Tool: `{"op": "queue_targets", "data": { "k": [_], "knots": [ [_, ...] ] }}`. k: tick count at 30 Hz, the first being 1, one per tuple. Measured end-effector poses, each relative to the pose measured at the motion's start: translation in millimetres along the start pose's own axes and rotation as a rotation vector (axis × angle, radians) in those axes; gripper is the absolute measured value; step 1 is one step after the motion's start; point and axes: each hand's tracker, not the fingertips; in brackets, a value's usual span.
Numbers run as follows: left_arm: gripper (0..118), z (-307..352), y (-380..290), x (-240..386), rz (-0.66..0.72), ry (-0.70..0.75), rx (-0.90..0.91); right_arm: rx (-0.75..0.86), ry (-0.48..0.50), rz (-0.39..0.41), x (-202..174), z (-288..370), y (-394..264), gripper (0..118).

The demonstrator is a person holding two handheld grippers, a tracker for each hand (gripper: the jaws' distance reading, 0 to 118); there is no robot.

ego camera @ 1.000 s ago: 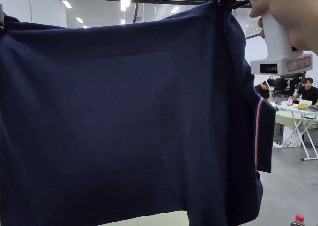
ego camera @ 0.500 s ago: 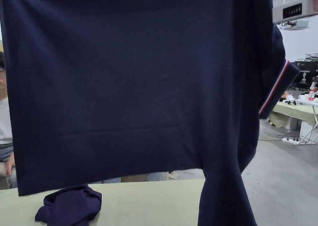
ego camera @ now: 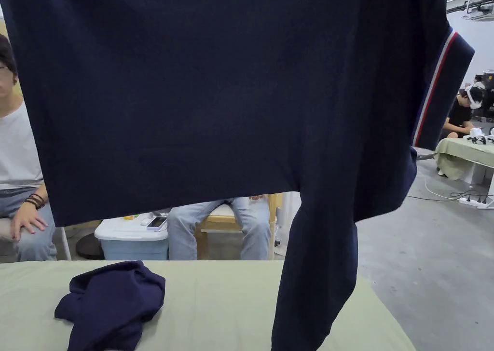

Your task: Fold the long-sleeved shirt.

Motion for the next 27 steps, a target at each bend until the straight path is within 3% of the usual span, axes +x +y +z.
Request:
{"op": "queue_targets", "data": {
  "k": [8,13,14,20,27],
  "knots": [
    [0,4.2,-177.3,-1.3,-0.054,0.017,-0.154,-0.196,0.172,-0.107,-32.0,7.3,-164.5,2],
    [0,45.8,-345.2,2.8,-0.01,-0.064,-0.32,-0.388,0.244,-0.126,-78.9,77.1,-335.1,2],
    [0,54.0,-374.0,4.0,0.0,-0.075,-0.368,-0.453,0.255,-0.117,-80.3,63.7,-366.5,2],
    [0,149.2,-541.7,7.9,0.055,-0.087,-0.663,-0.752,0.307,-0.107,-131.8,178.0,-554.8,2],
    [0,278.5,-611.8,-18.6,0.071,-0.057,-0.822,-0.938,0.308,-0.231,-133.0,314.1,-637.4,2]
  ]
}}
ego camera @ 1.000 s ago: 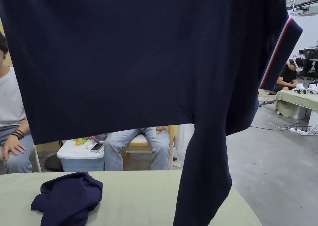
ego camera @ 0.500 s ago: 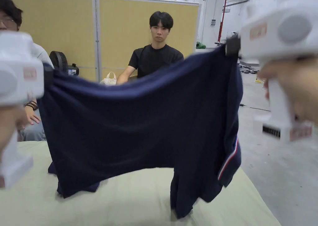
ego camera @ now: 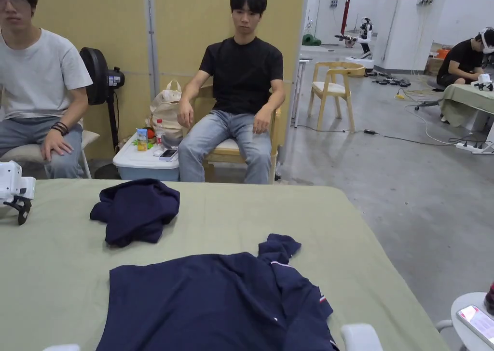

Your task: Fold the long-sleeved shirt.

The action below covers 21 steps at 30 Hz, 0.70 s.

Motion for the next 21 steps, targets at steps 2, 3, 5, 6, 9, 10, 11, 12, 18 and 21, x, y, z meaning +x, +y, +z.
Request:
{"op": "queue_targets", "data": {
  "k": [2,3,5,6,9,10,11,12,18,21],
  "knots": [
    [0,13.2,-30.3,-6.3,0.001,0.014,-0.017,-0.021,-0.013,-0.02,1.2,8.1,-27.9,2],
    [0,20.0,-43.3,-9.4,-0.025,0.029,-0.045,-0.037,-0.002,-0.028,3.6,12.3,-42.1,2],
    [0,35.7,-62.8,-17.3,-0.014,0.042,-0.062,-0.044,-0.007,-0.047,6.7,26.2,-64.0,2],
    [0,50.3,-71.2,-16.7,-0.01,0.046,-0.063,-0.049,-0.009,-0.067,9.3,33.3,-75.0,2],
    [0,67.5,-92.9,-30.0,0.006,0.065,-0.078,-0.092,-0.024,-0.082,10.2,52.1,-106.4,2],
    [0,66.9,-101.7,-34.2,0.0,0.086,-0.094,-0.108,-0.028,-0.072,10.6,52.8,-116.6,2],
    [0,68.4,-106.7,-37.7,-0.006,0.109,-0.112,-0.128,-0.039,-0.052,10.4,53.2,-126.3,2],
    [0,70.1,-111.4,-41.8,-0.002,0.109,-0.126,-0.159,-0.06,-0.04,10.2,53.1,-135.0,2],
    [0,79.4,-144.4,-37.2,-0.03,0.101,-0.182,-0.221,-0.057,-0.016,-7.9,49.9,-173.5,2],
    [16,71.2,-149.8,-37.4,-0.027,0.078,-0.235,-0.215,-0.049,-0.01,-14.1,48.7,-171.9,20]
  ]
}}
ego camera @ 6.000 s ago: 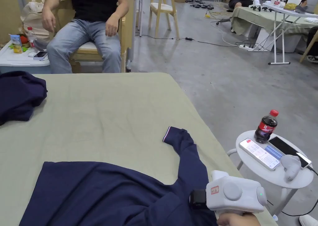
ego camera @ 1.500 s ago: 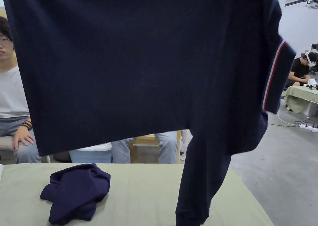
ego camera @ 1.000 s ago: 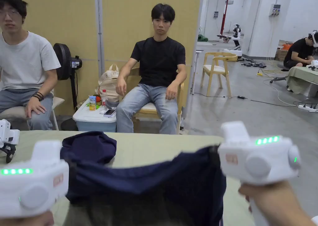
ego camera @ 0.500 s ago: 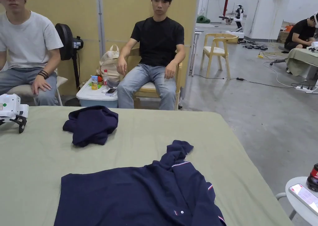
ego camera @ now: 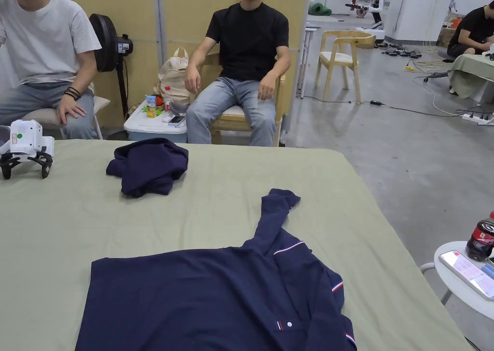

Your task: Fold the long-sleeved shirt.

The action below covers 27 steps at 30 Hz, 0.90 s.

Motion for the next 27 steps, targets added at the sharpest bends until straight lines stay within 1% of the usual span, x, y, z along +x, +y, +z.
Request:
{"op": "queue_targets", "data": {
  "k": [1,2,3,4,7,11,12,13,14,15,16,17,18,19,20,21,23,25,26,27],
  "knots": [
    [38,7.9,2.9,3.6,0.006,0.025,0.017,0.005,0.002,-0.009,1.5,1.9,1.7,46],
    [75,14.4,4.7,2.8,0.017,0.035,0.028,0.013,0.007,-0.028,5.4,5.0,3.5,87],
    [96,22.9,6.5,-2.4,0.033,0.043,0.045,0.031,0.01,-0.051,7.8,12.3,5.6,104],
    [102,31.4,9.3,-6.0,0.062,0.023,0.09,0.061,0.017,-0.064,9.7,23.2,8.2,108],
    [103,73.4,21.1,-9.5,0.042,0.051,0.239,0.232,0.036,-0.043,15.5,68.1,21.0,107],
    [102,104.7,41.3,-4.4,0.08,-0.032,0.344,0.412,0.05,-0.022,1.5,126.2,48.1,108],
    [100,111.9,43.1,1.6,0.083,-0.039,0.35,0.439,0.055,-0.021,-3.9,134.7,51.6,108],
    [91,124.5,48.0,17.3,0.085,-0.071,0.369,0.459,0.047,-0.027,-10.0,140.7,52.2,108],
    [58,129.4,46.6,24.4,0.084,-0.097,0.378,0.471,0.047,-0.031,-13.2,141.0,50.2,102],
    [10,132.0,44.4,32.3,0.077,-0.121,0.372,0.513,0.075,-0.021,-17.7,142.7,44.3,83],
    [0,128.6,41.3,42.2,0.057,-0.105,0.36,0.519,0.096,-0.001,-23.5,141.3,39.9,38],
    [0,127.1,39.4,58.5,0.027,-0.064,0.397,0.505,0.061,0.005,-31.6,137.2,36.3,0],
    [0,123.4,35.7,68.0,-0.01,-0.074,0.395,0.557,-0.035,0.029,-43.4,133.1,35.0,0],
    [0,118.3,33.4,75.4,-0.025,-0.116,0.371,0.52,-0.026,0.062,-47.9,128.8,31.4,0],
    [0,114.1,31.9,81.0,-0.026,-0.127,0.358,0.477,0.055,0.082,-48.8,126.3,30.7,0],
    [0,124.8,30.5,90.6,-0.027,-0.138,0.347,0.463,0.096,0.065,-50.6,124.6,29.2,0],
    [0,123.3,25.9,103.6,-0.051,-0.147,0.336,0.459,0.056,0.065,-50.1,130.9,19.1,0],
    [0,120.8,24.1,104.0,-0.065,-0.154,0.321,0.453,0.057,0.06,-48.5,130.2,18.1,0],
    [0,120.0,23.3,105.8,-0.065,-0.164,0.313,0.448,0.048,0.029,-47.7,127.6,15.5,0],
    [0,119.1,22.6,108.1,-0.063,-0.171,0.308,0.441,0.052,0.021,-47.0,125.0,14.7,0]
  ]
}}
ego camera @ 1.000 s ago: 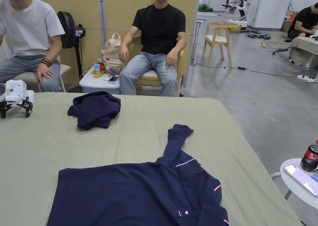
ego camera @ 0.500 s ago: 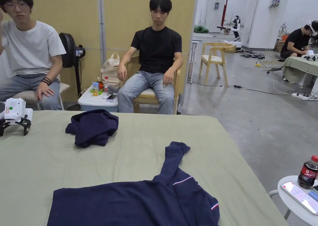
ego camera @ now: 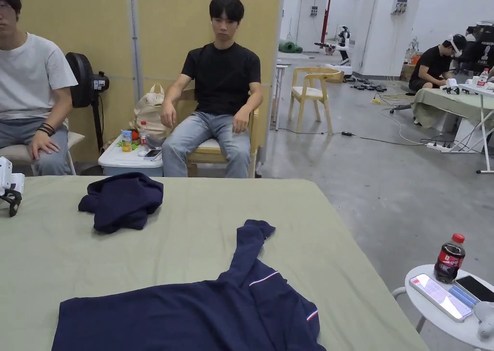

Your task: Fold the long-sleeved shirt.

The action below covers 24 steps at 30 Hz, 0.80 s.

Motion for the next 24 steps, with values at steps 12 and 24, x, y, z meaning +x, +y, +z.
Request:
{"op": "queue_targets", "data": {
  "k": [12,24],
  "knots": [
    [0,-62.7,39.6,-21.4,-0.007,0.005,-0.051,-0.105,0.087,-0.053,26.3,-121.3,75.1,0],
    [0,-175.8,115.2,-47.5,-0.014,-0.013,-0.01,-0.151,0.014,-0.046,89.3,-447.3,312.1,97]
  ]
}}
